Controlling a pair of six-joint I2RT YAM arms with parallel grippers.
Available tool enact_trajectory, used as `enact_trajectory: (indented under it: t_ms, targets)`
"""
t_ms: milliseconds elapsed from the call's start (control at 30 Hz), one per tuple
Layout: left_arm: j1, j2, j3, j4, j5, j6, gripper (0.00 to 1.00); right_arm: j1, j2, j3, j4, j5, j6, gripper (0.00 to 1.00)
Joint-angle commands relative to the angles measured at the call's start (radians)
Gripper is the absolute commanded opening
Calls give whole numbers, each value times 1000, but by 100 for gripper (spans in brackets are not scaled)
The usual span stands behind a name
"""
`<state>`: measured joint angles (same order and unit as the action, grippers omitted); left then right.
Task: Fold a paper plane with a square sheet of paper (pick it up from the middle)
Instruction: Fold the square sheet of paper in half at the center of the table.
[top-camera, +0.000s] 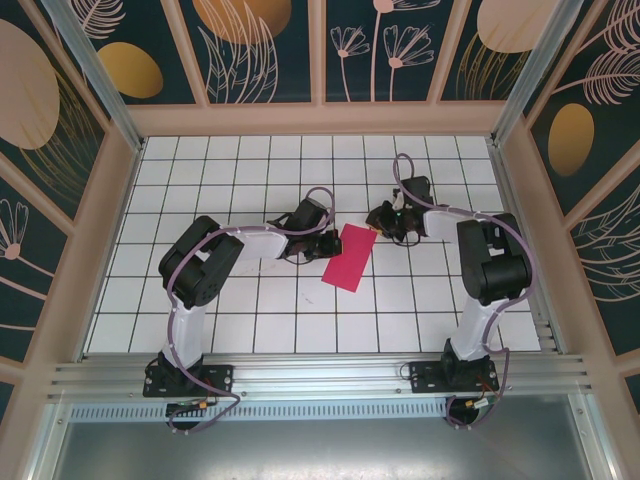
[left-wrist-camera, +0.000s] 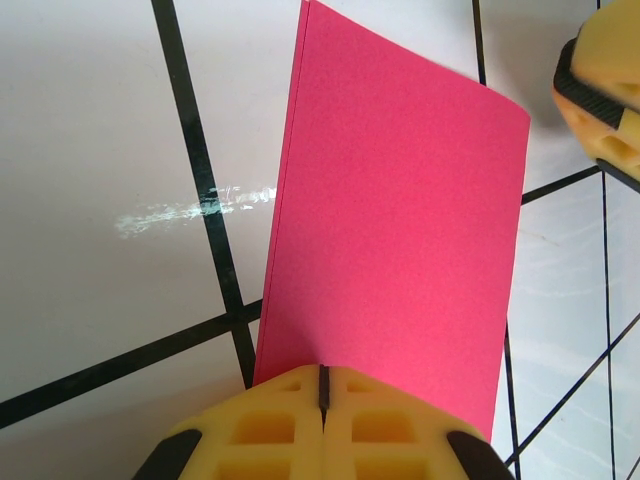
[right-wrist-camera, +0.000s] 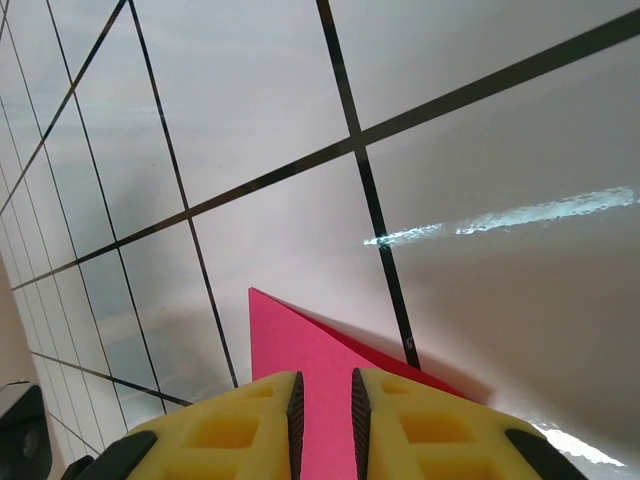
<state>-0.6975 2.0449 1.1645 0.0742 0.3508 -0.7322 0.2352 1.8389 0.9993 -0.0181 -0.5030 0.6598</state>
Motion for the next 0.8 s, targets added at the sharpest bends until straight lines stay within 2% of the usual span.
enact_trajectory:
  t_ms: [0, 200, 300, 400, 567, 667, 767]
  targets:
    - [-5, 52, -32, -132, -36, 23, 2, -12, 6, -21, 14, -13, -8, 23]
    - [-5, 46, -37, -132, -36, 25, 2, -20, 75, -36, 46, -30, -4, 23]
    - [-5, 46, -38, -132, -38, 24, 2, -23, 80, -38, 20, 1, -13, 23]
    - [-5, 45, -37, -131, -38, 22, 2, -28, 45, -36, 4, 16, -24, 22]
    - [-5, 45, -37, -130, -38, 23, 2, -22, -54, -50, 27, -51, -22, 23]
    - [-5, 46, -37, -130, -36, 24, 2, -17, -72, -86, 73, -113, -8, 24]
    - [-5, 46, -34, -129, -35, 23, 2, -14, -54, -125, 97, -102, 0, 24]
